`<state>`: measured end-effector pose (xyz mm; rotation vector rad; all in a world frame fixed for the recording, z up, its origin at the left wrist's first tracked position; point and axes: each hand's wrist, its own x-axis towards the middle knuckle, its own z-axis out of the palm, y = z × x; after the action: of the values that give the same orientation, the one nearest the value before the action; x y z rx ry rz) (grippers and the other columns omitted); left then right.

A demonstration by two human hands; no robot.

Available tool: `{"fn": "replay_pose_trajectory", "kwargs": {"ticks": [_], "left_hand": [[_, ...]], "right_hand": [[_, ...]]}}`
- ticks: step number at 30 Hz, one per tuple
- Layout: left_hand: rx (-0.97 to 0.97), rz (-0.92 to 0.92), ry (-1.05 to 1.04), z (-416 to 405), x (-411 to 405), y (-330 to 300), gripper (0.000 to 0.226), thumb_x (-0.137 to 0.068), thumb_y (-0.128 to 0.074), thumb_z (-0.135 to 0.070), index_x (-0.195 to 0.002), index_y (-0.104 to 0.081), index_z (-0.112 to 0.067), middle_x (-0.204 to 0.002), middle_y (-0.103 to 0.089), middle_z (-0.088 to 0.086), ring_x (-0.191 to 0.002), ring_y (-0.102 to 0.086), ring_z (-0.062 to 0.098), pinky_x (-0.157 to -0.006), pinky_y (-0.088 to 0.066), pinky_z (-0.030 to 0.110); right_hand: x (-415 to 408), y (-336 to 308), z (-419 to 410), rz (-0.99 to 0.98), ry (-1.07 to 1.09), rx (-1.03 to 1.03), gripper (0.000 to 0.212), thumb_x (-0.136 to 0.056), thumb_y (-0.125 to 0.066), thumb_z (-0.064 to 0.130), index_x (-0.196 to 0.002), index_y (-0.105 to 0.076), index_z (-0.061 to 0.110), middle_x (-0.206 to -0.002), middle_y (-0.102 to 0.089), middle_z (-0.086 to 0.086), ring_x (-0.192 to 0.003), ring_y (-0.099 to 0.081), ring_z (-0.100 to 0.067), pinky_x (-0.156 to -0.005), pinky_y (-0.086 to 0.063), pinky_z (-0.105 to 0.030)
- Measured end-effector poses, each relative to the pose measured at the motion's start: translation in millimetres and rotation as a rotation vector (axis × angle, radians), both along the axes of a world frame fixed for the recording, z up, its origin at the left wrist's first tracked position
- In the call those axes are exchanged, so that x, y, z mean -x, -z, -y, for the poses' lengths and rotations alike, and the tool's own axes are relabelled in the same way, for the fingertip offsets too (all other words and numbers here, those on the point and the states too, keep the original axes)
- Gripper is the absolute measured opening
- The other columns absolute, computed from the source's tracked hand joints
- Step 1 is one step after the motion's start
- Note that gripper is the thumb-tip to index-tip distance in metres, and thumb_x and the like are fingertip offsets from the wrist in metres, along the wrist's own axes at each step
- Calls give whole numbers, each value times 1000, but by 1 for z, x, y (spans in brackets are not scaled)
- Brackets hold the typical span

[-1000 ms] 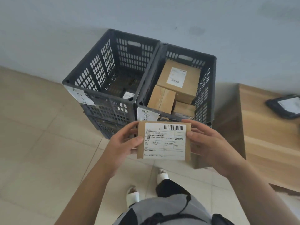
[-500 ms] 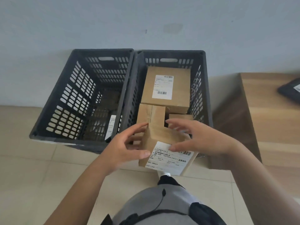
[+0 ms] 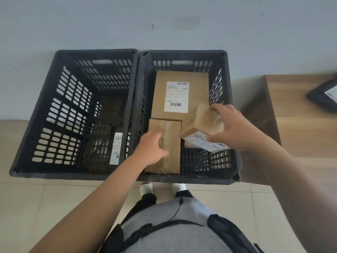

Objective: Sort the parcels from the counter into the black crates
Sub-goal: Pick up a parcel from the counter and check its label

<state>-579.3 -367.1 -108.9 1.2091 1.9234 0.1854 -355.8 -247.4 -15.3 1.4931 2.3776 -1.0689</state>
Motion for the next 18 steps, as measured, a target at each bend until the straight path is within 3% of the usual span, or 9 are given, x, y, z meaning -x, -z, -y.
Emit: {"fn": "replay_pose_trajectory", "kwargs": {"ticks": [3, 6, 12, 18], "left_hand": [[79, -207, 262, -10, -4, 33, 105, -85, -80, -29, -164, -11, -33, -173, 1, 8, -158, -2, 33, -127, -11, 53], [128, -326, 393, -13, -6, 55, 114, -87, -77, -24, -163, 6, -34, -170, 18, 8, -157, 15, 33, -124, 8, 52], [256, -258, 396, -25, -1, 75, 130, -83, -82, -23, -157, 24, -37, -162, 37, 0, -151, 29, 30, -123, 7, 53], [226, -241, 373, -20, 2, 80, 131, -83, -81, -21, -153, 28, -42, -161, 37, -2, -150, 32, 27, -122, 10, 51]], "right_hand": [[6, 29, 18, 135, -48, -23, 96, -81, -80, 26, -158, -24, 22, -151, -35, -8, -137, -35, -30, -112, -40, -46], [11, 65, 35, 292, -162, -9, 91, -87, -76, 35, -158, -21, 22, -157, -31, -9, -143, -32, -34, -121, -32, -50], [27, 135, 53, 447, -276, 25, 83, -87, -73, 13, -154, -25, 16, -156, -33, -17, -146, -30, -40, -122, -29, -57], [31, 185, 48, 599, -415, -50, 91, -83, -78, 15, -156, -25, 12, -156, -33, -19, -146, -32, -40, -120, -33, -57]]}}
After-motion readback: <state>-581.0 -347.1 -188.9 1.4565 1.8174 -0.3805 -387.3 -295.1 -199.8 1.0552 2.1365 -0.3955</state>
